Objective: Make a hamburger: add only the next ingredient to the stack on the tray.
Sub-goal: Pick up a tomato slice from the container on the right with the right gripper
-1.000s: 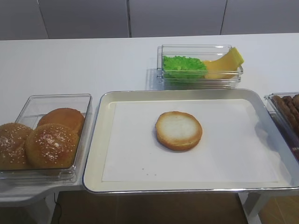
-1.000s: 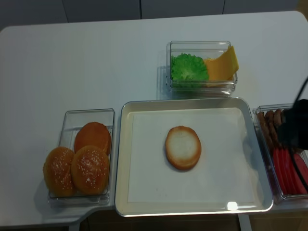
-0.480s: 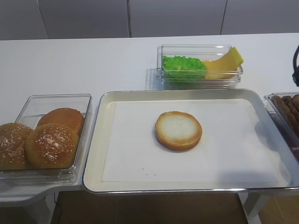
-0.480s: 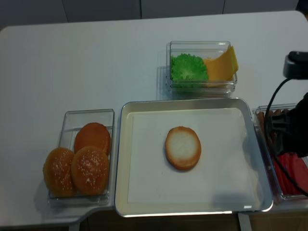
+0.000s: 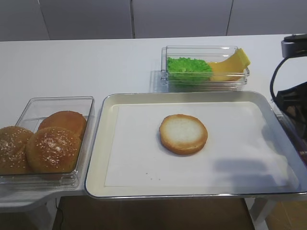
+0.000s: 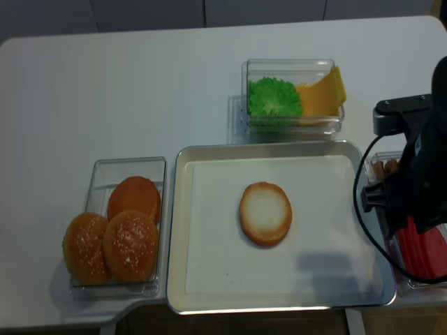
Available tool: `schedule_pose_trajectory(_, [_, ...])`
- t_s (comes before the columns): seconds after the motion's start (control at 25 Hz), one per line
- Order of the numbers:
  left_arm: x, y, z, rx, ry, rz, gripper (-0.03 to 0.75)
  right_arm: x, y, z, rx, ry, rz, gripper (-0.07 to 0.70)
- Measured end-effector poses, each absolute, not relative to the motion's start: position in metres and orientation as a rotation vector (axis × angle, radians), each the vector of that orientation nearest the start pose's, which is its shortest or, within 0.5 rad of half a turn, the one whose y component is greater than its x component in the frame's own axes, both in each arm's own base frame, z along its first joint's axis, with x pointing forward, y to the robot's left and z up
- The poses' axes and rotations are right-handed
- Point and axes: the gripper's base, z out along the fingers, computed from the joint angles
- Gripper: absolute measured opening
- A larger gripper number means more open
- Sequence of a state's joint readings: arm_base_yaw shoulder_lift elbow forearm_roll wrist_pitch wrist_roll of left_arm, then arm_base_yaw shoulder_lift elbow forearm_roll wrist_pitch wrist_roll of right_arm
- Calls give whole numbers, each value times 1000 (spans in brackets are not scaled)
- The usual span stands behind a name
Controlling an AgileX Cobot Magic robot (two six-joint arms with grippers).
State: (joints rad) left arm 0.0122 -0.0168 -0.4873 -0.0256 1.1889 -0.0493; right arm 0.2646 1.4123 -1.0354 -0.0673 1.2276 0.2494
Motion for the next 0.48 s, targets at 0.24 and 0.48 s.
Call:
schedule_pose_trajectory(0.24, [-12, -2, 264, -63, 2168, -53, 299, 245, 59, 258, -60, 3083, -102, 376])
schedule_pose_trajectory(0.48, [-12, -2, 264, -63, 2168, -53, 299, 249, 59, 252, -70, 3093, -127, 339])
